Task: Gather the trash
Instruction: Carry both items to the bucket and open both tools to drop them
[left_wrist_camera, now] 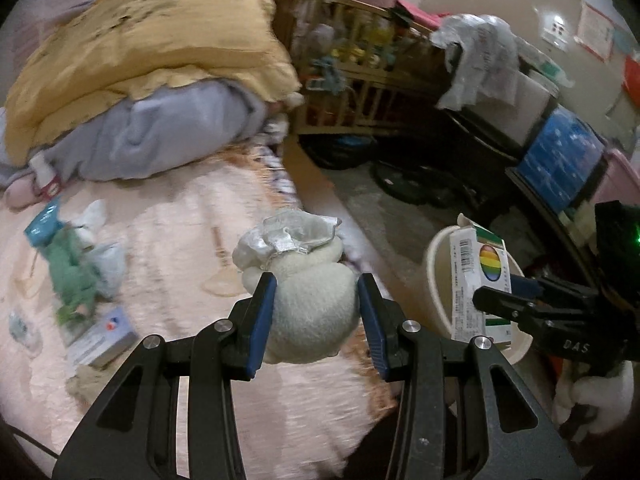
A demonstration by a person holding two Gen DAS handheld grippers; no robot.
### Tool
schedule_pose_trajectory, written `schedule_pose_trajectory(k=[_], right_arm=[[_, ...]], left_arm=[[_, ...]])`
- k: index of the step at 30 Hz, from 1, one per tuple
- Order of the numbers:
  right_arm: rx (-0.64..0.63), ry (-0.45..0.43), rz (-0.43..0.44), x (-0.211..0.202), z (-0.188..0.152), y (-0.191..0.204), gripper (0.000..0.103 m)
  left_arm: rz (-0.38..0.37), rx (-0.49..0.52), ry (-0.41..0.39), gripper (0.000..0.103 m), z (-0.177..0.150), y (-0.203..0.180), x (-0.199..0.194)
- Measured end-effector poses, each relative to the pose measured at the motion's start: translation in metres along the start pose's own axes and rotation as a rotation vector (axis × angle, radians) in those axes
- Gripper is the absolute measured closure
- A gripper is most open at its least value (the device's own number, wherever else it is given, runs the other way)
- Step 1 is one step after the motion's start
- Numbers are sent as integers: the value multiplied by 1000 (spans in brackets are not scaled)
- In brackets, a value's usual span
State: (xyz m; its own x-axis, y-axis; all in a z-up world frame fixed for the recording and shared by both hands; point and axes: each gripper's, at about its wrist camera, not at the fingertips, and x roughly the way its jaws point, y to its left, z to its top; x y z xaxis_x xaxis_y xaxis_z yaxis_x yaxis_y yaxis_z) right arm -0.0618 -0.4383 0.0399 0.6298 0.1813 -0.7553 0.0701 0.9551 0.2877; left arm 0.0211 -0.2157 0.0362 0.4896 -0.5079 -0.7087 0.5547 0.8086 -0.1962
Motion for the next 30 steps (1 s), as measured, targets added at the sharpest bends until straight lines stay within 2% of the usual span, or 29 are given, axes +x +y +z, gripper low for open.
schedule_pose_trajectory(k=[19, 30], right_arm=[[158, -17, -124, -30, -24, -102, 50], [209, -7, -150, -30, -30, -134, 50]], left_arm=[[-153, 87, 97, 64, 10, -106, 68], [-179, 130, 145, 64, 6, -142, 96]])
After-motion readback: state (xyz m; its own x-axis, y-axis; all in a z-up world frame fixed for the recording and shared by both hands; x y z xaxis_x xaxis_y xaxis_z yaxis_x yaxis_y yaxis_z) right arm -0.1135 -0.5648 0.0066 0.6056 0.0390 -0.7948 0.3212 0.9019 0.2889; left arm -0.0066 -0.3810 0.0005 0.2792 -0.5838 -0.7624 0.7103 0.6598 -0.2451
